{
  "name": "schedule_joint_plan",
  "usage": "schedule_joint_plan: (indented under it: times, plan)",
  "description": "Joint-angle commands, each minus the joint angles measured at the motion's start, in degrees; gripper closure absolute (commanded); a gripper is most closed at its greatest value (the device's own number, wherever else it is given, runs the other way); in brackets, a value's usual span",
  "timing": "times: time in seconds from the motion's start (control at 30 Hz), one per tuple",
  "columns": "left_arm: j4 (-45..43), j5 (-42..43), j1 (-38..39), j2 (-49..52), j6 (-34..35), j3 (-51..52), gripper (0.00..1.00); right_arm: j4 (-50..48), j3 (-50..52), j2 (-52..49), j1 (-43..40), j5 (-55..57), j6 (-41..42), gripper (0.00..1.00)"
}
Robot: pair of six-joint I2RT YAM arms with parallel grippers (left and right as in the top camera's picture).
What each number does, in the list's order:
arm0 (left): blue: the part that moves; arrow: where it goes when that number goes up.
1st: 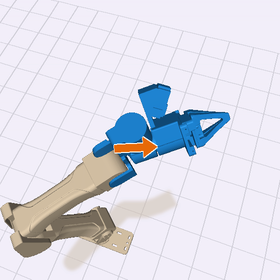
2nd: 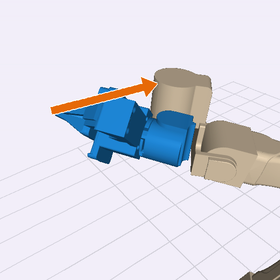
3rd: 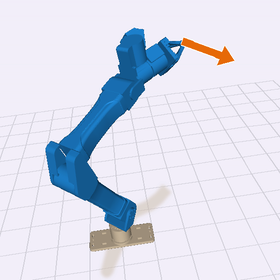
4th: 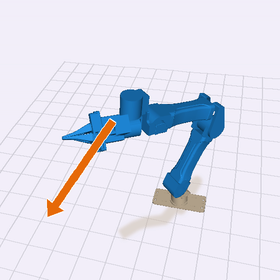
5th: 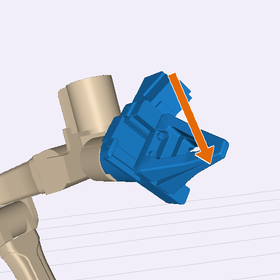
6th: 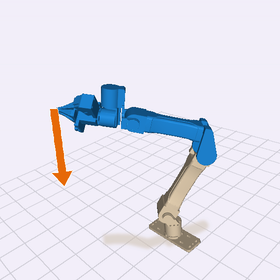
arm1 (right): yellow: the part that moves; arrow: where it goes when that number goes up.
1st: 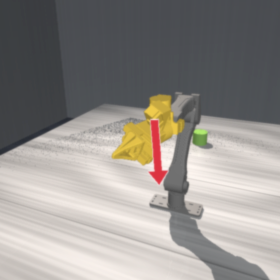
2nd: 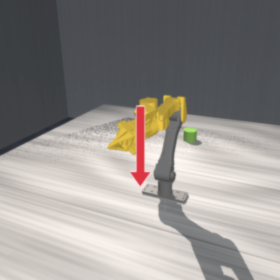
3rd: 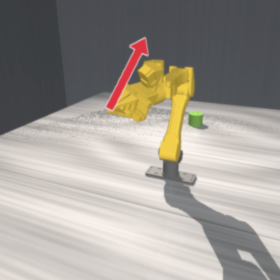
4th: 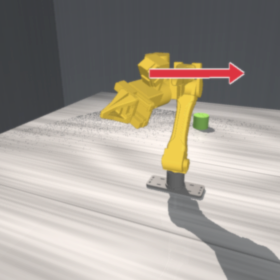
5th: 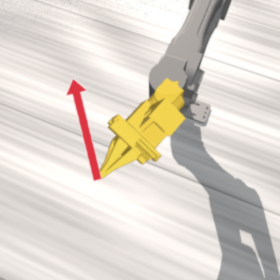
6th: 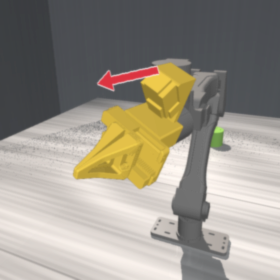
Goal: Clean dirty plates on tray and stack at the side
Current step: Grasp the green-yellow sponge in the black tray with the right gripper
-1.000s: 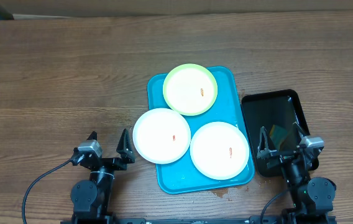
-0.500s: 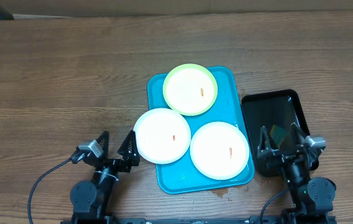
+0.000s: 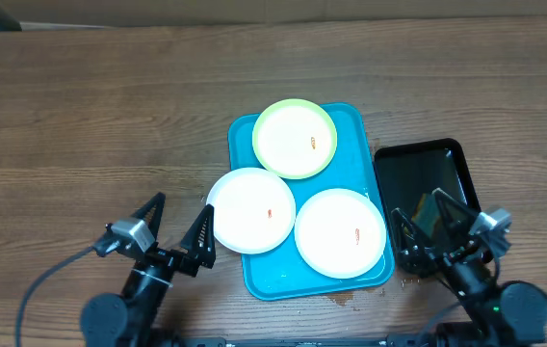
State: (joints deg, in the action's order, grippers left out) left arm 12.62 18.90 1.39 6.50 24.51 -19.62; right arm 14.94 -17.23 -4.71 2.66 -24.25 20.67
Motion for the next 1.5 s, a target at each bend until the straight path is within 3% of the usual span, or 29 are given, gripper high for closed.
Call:
schedule_joint_plan:
  times: [0.0, 0.27, 0.47, 0.6, 0.67, 0.8, 0.87, 1.0, 1.2, 1.4, 1.47]
  plan:
    - [6.4, -0.2, -0.2, 7.3, -7.4, -10.3, 0.0, 6.7, -11.7, -7.1, -0.1, -1.3, 0.3, 0.0]
    - [32.3, 0.2, -0.1, 32.8, -9.4, -40.9, 0.0, 40.5, -47.5, -37.4, -0.1, 0.9, -9.2, 0.0]
    - [50.7, 0.3, -0.1, 46.4, -9.3, -54.8, 0.0, 53.2, -61.9, -52.7, -0.1, 0.7, -8.7, 0.0]
    - [55.7, 5.2, -0.1, 50.5, -8.2, -55.5, 0.0, 55.5, -61.9, -58.2, -0.1, 2.5, -8.2, 0.0]
    - [56.9, 10.5, -0.1, 52.3, -9.6, -55.5, 0.0, 58.3, -61.0, -61.7, -0.1, 7.7, -2.5, 0.02]
    - [57.7, 13.8, -0.1, 55.1, -10.4, -55.5, 0.0, 62.1, -56.6, -68.4, -0.1, 20.0, 7.5, 0.15]
    - [57.9, 15.0, -0.1, 55.7, -11.8, -55.5, 0.0, 60.7, -53.5, -71.4, -0.2, 22.4, 8.3, 0.24]
    - [58.2, 20.3, 0.5, 54.3, -19.6, -56.1, 0.12, 57.2, -48.6, -77.3, -0.2, 23.1, 8.3, 0.34]
    - [58.8, 13.8, 1.4, 48.6, -21.6, -57.9, 0.07, 49.3, -41.9, -85.3, -0.3, 27.0, 11.3, 0.57]
    - [60.6, 11.0, 1.4, 45.1, -21.5, -57.9, 0.0, 42.3, -38.1, -89.4, -2.7, 27.8, 11.5, 0.64]
    - [61.2, 11.2, 1.4, 45.1, -21.0, -57.9, 0.0, 40.0, -37.1, -89.7, -3.5, 27.8, 11.8, 0.73]
